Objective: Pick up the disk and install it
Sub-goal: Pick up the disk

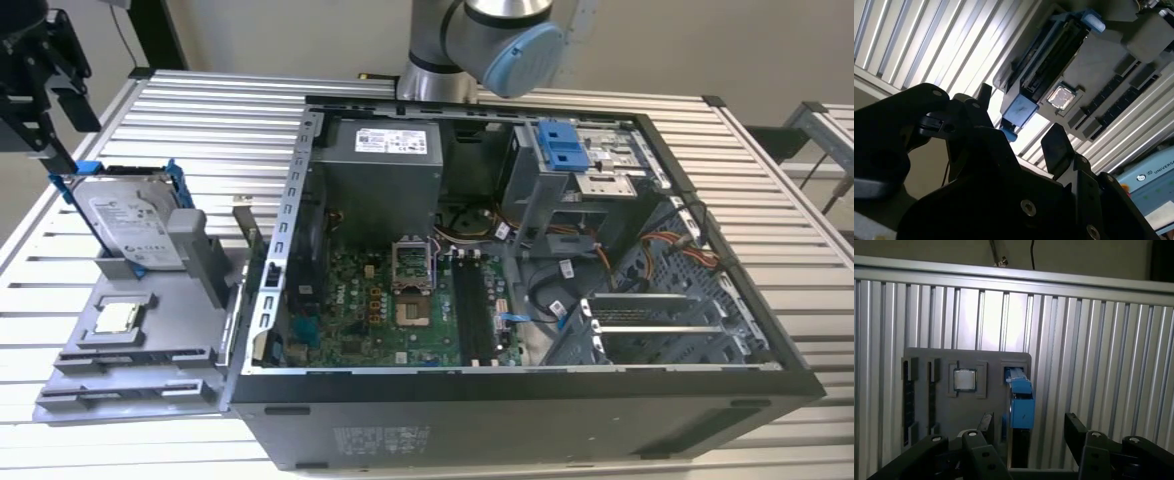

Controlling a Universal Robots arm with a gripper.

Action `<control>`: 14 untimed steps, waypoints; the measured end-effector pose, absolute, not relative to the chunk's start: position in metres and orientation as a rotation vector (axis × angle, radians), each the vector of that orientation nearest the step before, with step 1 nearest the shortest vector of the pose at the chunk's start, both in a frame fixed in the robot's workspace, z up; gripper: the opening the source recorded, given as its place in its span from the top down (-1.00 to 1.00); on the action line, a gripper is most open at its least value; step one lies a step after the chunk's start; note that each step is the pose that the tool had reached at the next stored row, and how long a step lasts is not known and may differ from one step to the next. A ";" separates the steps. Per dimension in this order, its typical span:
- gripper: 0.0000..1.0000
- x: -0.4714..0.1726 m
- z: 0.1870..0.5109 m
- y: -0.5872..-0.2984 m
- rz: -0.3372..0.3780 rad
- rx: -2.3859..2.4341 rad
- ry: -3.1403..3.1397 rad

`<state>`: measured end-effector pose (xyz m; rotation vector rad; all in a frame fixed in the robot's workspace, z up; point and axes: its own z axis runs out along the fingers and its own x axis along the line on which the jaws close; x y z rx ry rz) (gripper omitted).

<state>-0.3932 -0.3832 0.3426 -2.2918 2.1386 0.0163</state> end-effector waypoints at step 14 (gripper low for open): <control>-1.00 -0.393 0.339 -0.383 0.016 -2.292 2.139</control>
